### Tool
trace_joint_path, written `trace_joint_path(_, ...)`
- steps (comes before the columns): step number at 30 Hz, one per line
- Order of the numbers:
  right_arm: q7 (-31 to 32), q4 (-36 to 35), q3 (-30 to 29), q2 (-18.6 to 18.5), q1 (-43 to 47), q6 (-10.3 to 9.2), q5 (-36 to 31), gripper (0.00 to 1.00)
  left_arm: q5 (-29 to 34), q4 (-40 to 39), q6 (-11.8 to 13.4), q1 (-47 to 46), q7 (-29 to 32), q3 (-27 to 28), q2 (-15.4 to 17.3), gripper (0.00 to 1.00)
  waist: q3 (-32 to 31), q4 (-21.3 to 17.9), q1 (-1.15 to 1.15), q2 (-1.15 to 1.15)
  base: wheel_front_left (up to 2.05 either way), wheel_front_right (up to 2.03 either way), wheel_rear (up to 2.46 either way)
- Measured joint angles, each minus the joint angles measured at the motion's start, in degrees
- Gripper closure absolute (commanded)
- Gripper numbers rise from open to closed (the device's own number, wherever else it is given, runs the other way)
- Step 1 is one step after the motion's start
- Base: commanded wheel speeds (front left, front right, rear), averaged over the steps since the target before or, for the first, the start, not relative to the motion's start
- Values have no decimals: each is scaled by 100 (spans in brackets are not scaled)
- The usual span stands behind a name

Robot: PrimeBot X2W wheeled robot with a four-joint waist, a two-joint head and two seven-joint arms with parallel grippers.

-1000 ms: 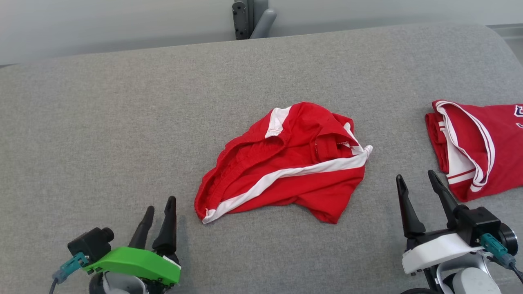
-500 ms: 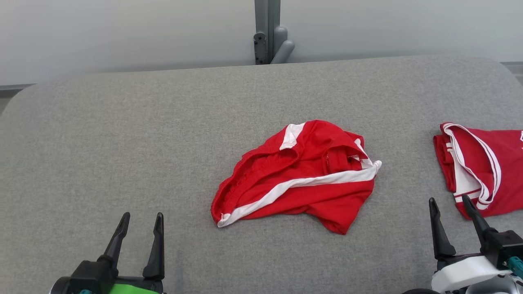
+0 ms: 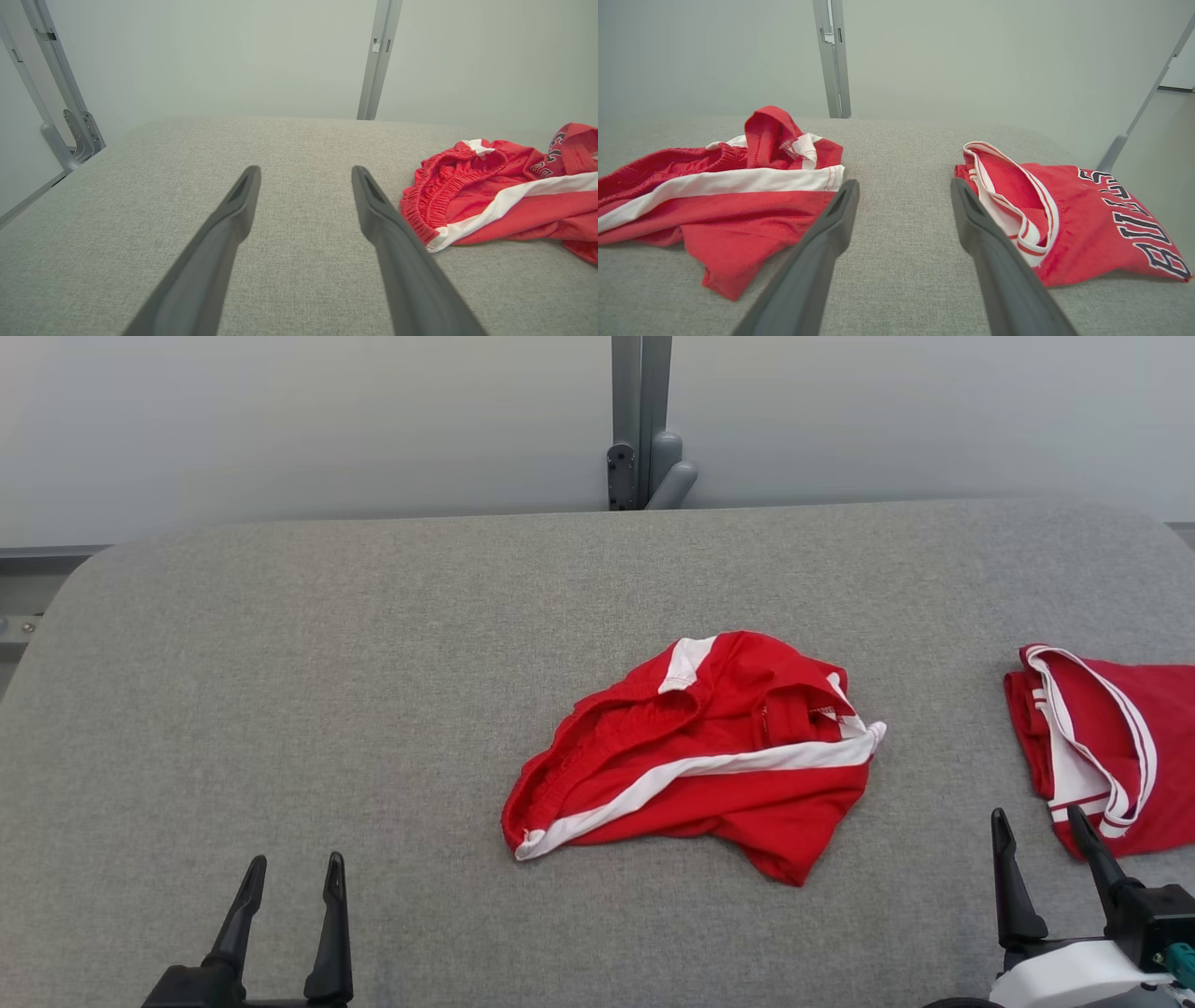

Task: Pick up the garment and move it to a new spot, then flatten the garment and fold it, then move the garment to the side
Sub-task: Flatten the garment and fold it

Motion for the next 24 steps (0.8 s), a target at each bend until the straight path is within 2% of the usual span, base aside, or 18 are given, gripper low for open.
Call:
trace_joint_path(11,0,-19,109,23,-117,0,13,0,73,-25,-30,-64,0,-49,-101,0,64,-43,0,0,0,0,0)
trace_joint_path(15,0,111,285,-2,-232,0,334,0,140,-127,-33,-193,0,-552,19,0,148,-68,0,0,0,0,0)
trace_joint_path(17,0,309,627,-224,-463,0,642,0,93,-52,-33,-391,0,-1101,189,0,231,-80,0,0,0,0,0)
trace_joint_path(19,34,617,1090,-610,-795,1,1045,0,25,110,-48,-668,-1,-1656,386,0,337,-91,0,0,0,0,0)
trace_joint_path(22,614,821,1746,-1302,-1450,-1,1679,0,-118,492,-48,-1198,310,-2424,717,0,534,-99,0,0,0,0,0)
trace_joint_path(24,1054,815,2250,-1713,-1871,0,2141,0,-283,615,-49,-1589,654,-2735,770,0,675,-101,0,0,0,0,0)
